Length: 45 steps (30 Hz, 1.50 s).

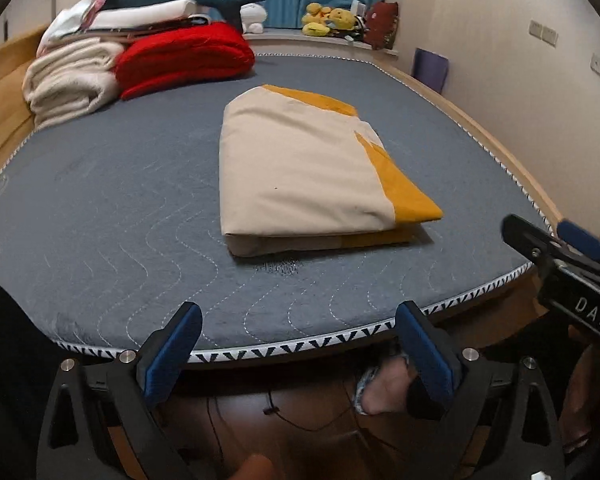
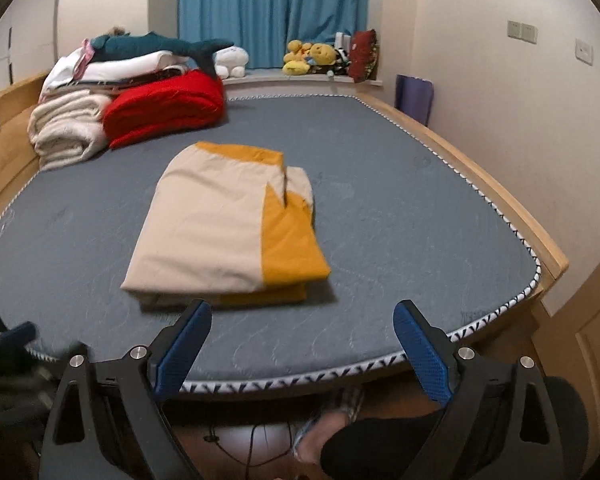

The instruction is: Fold large clothes

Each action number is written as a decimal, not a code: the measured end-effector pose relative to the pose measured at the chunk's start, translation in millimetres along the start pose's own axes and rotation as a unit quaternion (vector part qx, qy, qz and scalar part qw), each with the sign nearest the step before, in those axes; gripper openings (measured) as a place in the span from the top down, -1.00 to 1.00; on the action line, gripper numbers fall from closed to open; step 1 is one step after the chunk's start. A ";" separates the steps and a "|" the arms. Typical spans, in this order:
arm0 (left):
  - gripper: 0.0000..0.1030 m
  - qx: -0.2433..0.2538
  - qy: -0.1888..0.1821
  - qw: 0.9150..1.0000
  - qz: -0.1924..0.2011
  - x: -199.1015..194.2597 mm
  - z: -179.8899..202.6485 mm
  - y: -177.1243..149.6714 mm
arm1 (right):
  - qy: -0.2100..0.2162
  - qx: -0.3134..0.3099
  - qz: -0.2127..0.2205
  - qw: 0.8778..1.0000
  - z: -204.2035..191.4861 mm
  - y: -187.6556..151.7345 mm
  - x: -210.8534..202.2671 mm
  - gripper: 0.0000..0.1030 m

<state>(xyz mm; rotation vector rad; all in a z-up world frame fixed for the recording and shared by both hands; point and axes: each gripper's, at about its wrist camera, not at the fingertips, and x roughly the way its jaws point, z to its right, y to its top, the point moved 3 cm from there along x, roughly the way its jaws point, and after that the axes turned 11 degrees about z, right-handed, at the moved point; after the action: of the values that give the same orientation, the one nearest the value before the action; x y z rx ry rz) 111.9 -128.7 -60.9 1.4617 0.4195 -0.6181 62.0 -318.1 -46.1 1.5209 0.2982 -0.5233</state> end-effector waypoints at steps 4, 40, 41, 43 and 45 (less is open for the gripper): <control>-0.87 -0.016 0.007 1.000 0.009 1.0 -6.1 5.0 | 0.001 -0.030 -0.001 1.000 -10.1 -5.8 2.8 -0.80; -0.87 -0.023 0.028 0.999 0.029 5.3 -24.8 8.9 | 0.036 -0.070 0.003 0.997 -41.9 -3.3 23.2 -0.80; -0.87 -0.023 0.027 0.999 0.029 5.5 -24.8 8.8 | 0.036 -0.071 0.003 0.997 -42.1 -3.4 23.3 -0.80; -0.87 -0.025 0.026 0.999 0.027 5.5 -25.4 8.6 | 0.035 -0.070 0.003 0.997 -42.5 -3.5 23.1 -0.80; -0.87 -0.025 0.025 0.999 0.027 5.3 -25.8 8.7 | 0.035 -0.071 0.003 0.997 -41.9 -3.5 23.3 -0.80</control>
<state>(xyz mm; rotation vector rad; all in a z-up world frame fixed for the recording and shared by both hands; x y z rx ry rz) 124.2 -103.8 -59.4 1.4382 0.4316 -0.5254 85.9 -279.7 -62.6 1.4041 0.3765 -0.4356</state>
